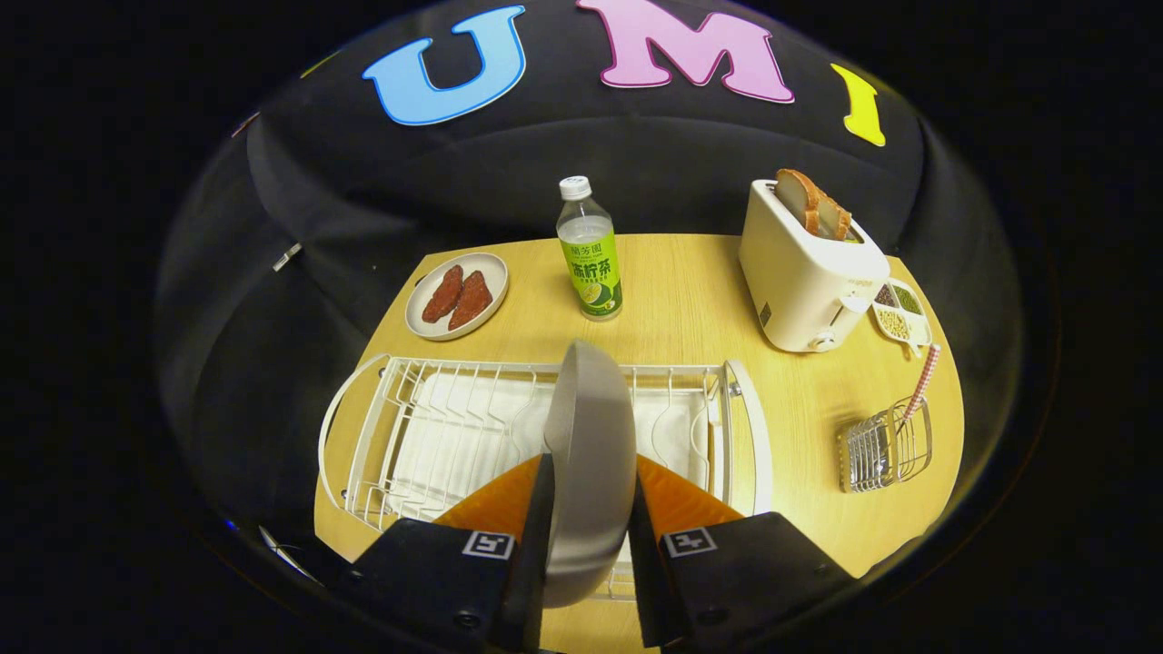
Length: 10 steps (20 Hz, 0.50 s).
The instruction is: Take the plate from the dish rack, then take the spoon from the basket and place it into the plate.
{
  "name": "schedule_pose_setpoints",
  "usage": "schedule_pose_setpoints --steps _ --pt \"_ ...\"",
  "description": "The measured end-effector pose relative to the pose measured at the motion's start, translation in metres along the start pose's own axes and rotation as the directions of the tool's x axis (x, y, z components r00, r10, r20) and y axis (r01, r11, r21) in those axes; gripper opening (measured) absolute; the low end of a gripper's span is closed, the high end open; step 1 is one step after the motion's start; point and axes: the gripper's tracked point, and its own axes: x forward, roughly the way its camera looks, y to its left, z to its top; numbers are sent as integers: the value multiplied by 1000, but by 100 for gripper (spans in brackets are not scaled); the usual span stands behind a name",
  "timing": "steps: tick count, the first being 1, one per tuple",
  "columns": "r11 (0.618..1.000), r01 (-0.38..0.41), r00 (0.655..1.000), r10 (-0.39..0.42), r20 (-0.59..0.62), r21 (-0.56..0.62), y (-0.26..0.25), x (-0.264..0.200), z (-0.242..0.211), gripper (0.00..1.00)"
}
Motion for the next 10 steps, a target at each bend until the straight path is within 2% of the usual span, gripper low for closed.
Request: schedule_pose_setpoints --steps 4,10 --pt "999 34 999 -34 -25 16 -1 -2 -1 38" --pt "995 101 994 -102 -29 -20 0 -14 5 38"
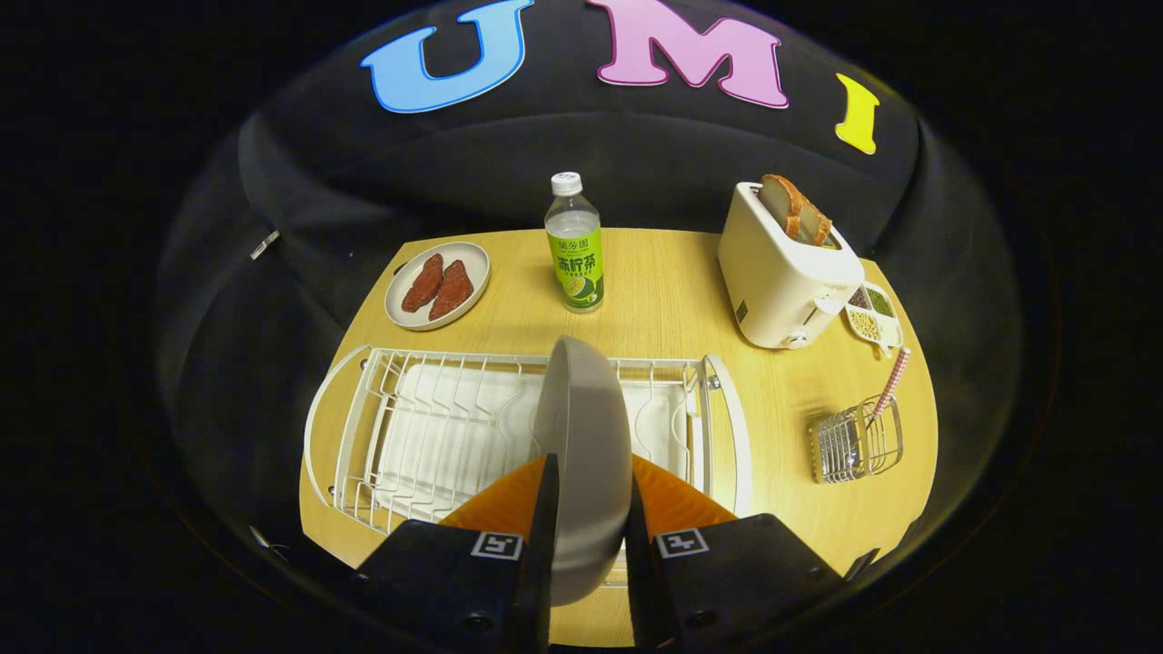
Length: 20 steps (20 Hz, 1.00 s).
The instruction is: Take the plate from the dish rack, then take the spoon from the basket and place it into the plate.
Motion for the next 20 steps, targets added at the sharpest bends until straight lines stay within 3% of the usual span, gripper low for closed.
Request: schedule_pose_setpoints --steps 10,11,15,20 --pt "993 83 995 -78 60 -86 -9 -15 24 38" --pt "991 86 995 -80 63 -100 -12 -16 25 34" --pt "994 63 997 -58 55 -89 -28 -21 20 30" --pt "999 -46 996 47 77 -19 -52 -50 19 27"
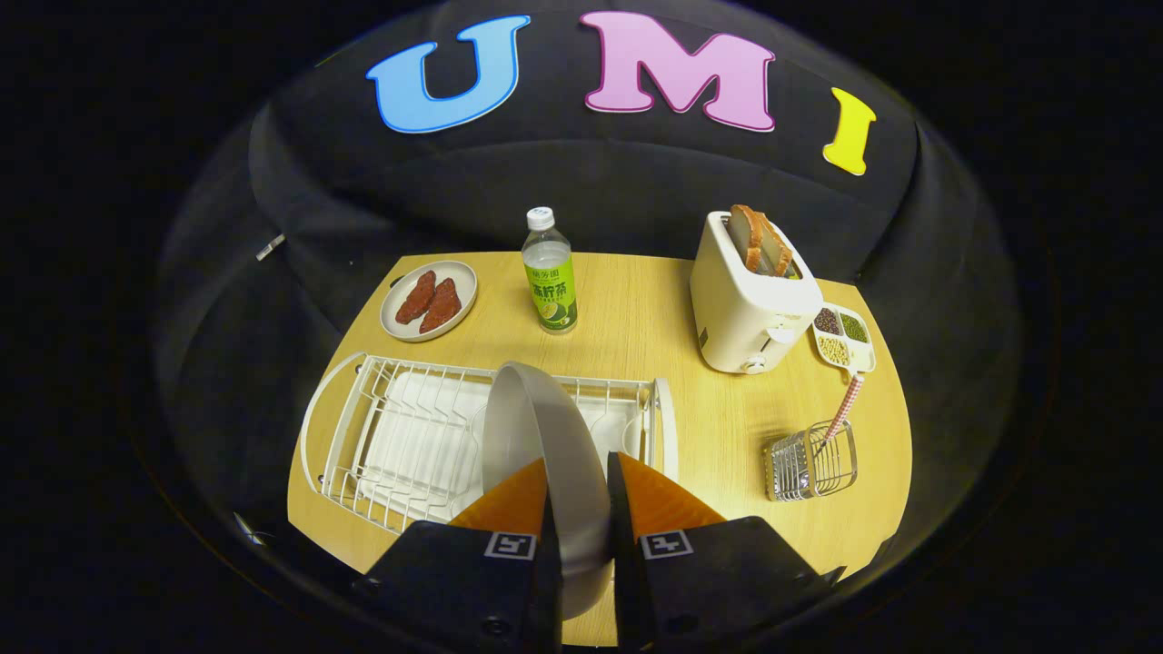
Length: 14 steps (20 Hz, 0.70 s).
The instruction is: Take the plate from the dish rack, then take the spoon from the basket and place it into the plate.
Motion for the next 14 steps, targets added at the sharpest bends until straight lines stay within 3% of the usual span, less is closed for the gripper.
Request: schedule_pose_setpoints --steps 7,14 --pt "983 -177 980 171 98 55 -51 -90 -27 27" --pt "952 -214 977 205 65 219 -139 -137 -105 27"
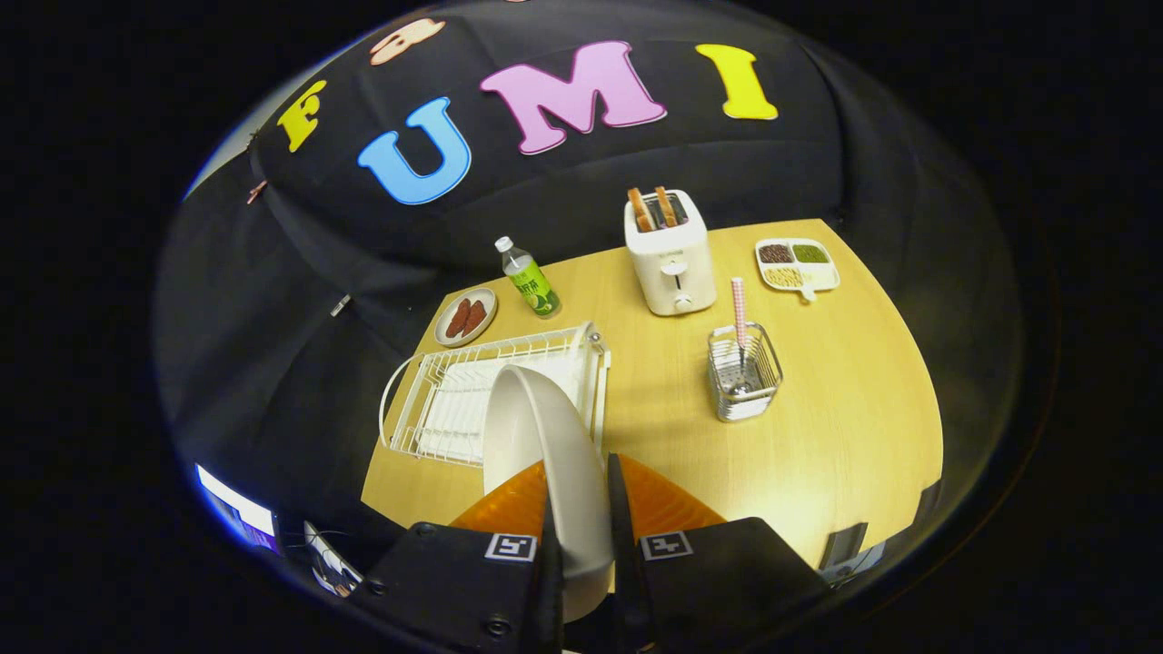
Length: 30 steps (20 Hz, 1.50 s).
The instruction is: Take the plate from the dish rack, then take the spoon from the basket and place it into the plate.
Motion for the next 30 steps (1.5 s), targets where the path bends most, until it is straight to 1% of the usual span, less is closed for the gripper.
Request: schedule_pose_setpoints --steps 3,5,8,11,14,15,16,18,20,21,22,24,25,26,29,30 --pt "999 -25 999 27 -46 42 -37 -12 -32 27" --pt "996 -40 995 47 -83 78 -61 -10 -54 27" --pt "995 -44 988 56 -146 87 -100 20 -79 26" --pt "996 -76 980 84 -182 52 -124 56 -94 27" --pt "988 -157 966 156 -208 12 -131 93 -102 27" --pt "982 -187 958 190 -214 36 -129 97 -102 27" --pt "979 -197 953 204 -224 57 -130 104 -103 27" --pt "979 -195 952 202 -229 55 -138 116 -105 29" --pt "974 -216 948 225 -226 66 -138 123 -103 31" --pt "974 -220 949 227 -221 56 -137 125 -103 31" --pt "978 -208 953 210 -217 32 -142 126 -104 31" --pt "982 -185 958 173 -229 -31 -153 129 -108 36" --pt "984 -156 963 133 -235 -81 -162 130 -111 42" --pt "982 -137 970 106 -221 -131 -170 131 -110 55" --pt "966 -131 984 100 -145 -222 -169 122 -86 97" --pt "961 -124 989 100 -107 -247 -167 118 -75 97"
